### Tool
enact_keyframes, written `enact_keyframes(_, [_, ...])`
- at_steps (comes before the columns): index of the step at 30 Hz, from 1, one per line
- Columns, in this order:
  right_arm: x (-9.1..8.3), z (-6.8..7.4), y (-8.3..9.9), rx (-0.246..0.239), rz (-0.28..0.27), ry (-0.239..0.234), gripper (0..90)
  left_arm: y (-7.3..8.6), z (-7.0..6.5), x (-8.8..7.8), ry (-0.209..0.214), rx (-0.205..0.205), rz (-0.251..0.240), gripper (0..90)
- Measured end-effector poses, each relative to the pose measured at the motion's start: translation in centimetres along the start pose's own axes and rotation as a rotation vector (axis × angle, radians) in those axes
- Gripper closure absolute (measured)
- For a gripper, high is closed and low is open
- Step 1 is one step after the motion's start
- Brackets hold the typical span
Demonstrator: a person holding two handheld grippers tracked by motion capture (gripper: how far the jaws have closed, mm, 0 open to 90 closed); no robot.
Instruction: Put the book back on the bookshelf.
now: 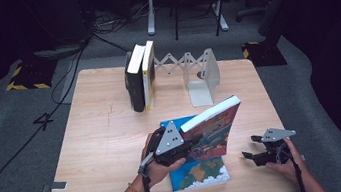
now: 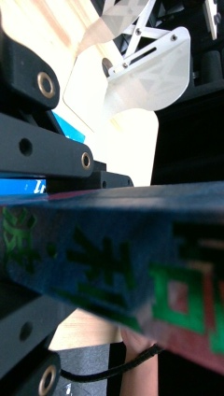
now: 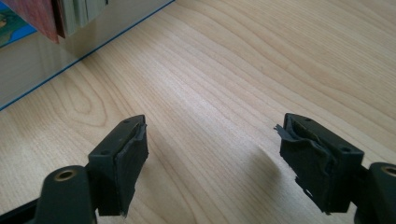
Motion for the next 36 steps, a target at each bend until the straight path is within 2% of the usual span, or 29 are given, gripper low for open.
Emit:
enact_keyframes(6, [0.5,0.3,0.2,0.008,0.006,-0.02,23.1,-0.4,1.1,1.2,-0.027,-0.006,-0.001,74.1])
enact_keyframes(12, [0.7,0.3,0.2,0.022,0.0,-0.022,22.8,-1.2,2.1,2.8,-0.036,0.002,-0.005,74.1])
enact_keyframes(17, [0.7,0.2,0.3,0.025,-0.005,-0.019,22.7,-2.1,3.0,3.8,-0.049,0.019,-0.011,74.1])
enact_keyframes(20, [0.7,0.2,0.3,0.027,-0.005,-0.018,22.8,-2.4,3.7,4.2,-0.075,0.035,-0.01,74.1])
enact_keyframes(21, [0.7,0.2,0.3,0.028,-0.004,-0.017,22.9,-2.6,4.1,4.2,-0.087,0.046,-0.007,74.0])
enact_keyframes(27, [0.7,0.2,0.3,0.03,-0.004,-0.016,23.1,-3.2,6.8,4.1,-0.146,0.044,-0.004,74.0])
enact_keyframes(33, [0.7,0.2,0.3,0.03,-0.005,-0.016,23.2,-3.4,9.5,3.3,-0.209,0.011,-0.024,74.1])
enact_keyframes(36, [0.7,0.2,0.3,0.03,-0.006,-0.017,23.2,-3.4,10.7,3.1,-0.231,0.018,-0.016,74.1])
Point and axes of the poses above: each handheld gripper's, and its own axes: x roughly forward along the jaws, y roughly out of its underside, z roughly to its left, the point moved 7 cm from there along x, roughly forward along the jaws, and after that the axes turned 13 degrees about -z, right-handed, at the moved point
